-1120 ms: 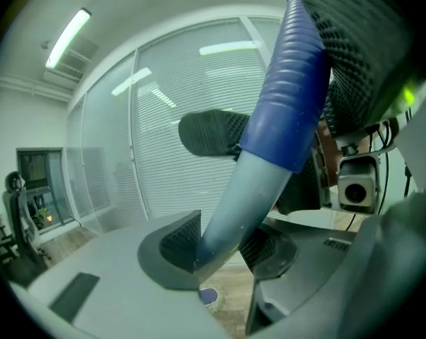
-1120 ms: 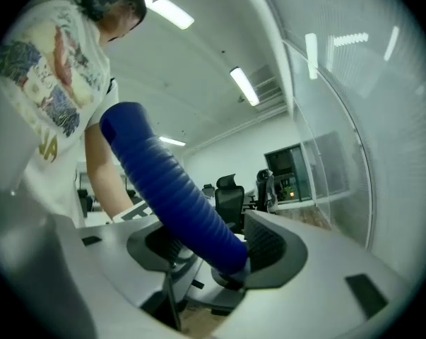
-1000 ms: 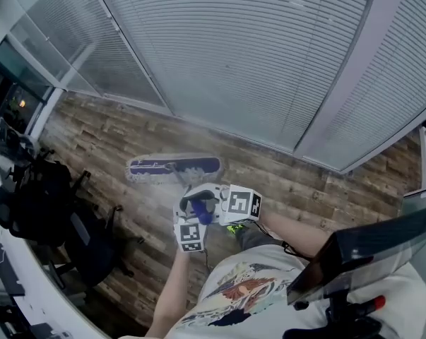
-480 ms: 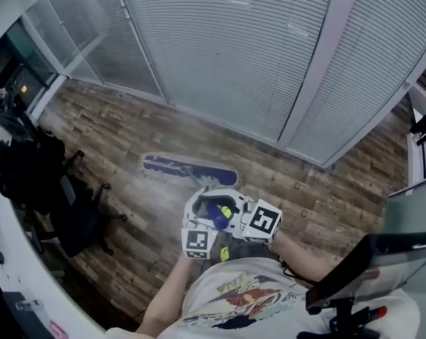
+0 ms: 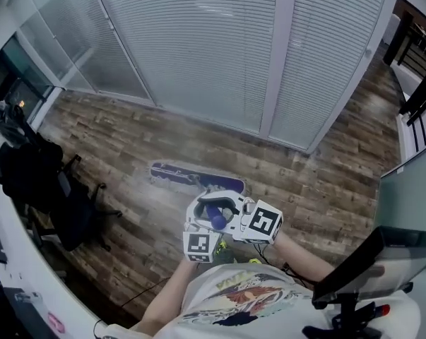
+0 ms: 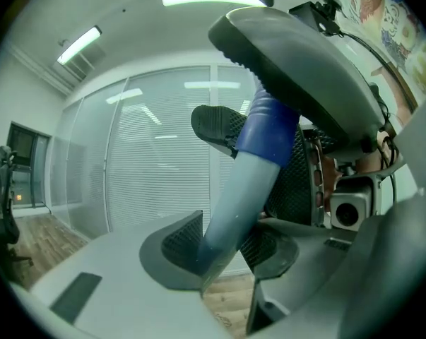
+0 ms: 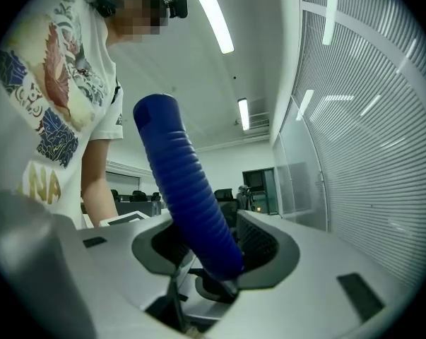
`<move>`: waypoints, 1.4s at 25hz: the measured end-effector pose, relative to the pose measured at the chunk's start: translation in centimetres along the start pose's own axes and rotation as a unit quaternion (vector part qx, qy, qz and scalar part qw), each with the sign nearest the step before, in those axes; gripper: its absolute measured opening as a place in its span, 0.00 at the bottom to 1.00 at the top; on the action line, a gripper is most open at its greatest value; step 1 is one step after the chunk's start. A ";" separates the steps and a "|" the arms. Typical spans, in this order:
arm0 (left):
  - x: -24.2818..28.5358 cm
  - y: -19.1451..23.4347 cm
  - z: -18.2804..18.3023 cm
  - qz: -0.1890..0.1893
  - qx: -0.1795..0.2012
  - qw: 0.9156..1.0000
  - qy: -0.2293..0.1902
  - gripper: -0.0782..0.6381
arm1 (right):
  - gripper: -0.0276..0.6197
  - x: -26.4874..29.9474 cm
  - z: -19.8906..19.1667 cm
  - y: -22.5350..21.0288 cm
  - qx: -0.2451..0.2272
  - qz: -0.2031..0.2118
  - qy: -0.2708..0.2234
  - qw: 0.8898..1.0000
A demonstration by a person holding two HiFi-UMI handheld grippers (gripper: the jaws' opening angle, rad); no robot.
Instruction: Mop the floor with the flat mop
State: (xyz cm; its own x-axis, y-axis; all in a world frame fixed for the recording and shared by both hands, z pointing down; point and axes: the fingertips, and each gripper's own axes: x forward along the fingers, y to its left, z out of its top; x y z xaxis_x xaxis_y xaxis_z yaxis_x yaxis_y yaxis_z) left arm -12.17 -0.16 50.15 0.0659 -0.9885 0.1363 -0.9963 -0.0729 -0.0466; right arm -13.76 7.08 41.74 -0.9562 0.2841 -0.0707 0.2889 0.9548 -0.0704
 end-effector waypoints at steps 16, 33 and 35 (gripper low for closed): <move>-12.2 -14.0 -6.5 -0.004 0.047 0.998 0.049 0.27 | 0.34 -7.9 -5.7 18.4 -0.049 0.089 0.038 0.994; -2.5 -2.5 -7.9 -0.080 0.057 0.994 0.048 0.27 | 0.35 0.2 -7.0 4.9 -0.057 0.065 0.052 0.995; -0.8 0.7 -7.5 -0.083 0.054 0.994 0.041 0.27 | 0.35 2.8 -6.8 2.2 -0.060 0.058 0.051 0.995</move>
State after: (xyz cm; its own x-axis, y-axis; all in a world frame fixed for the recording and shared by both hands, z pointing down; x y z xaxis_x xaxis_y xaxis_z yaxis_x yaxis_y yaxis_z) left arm -13.37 1.51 57.39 0.2200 -0.9478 0.2309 -0.9598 -0.2526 -0.1221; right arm -16.12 10.59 48.17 -0.9180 0.3954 0.0299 0.3965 0.9166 0.0521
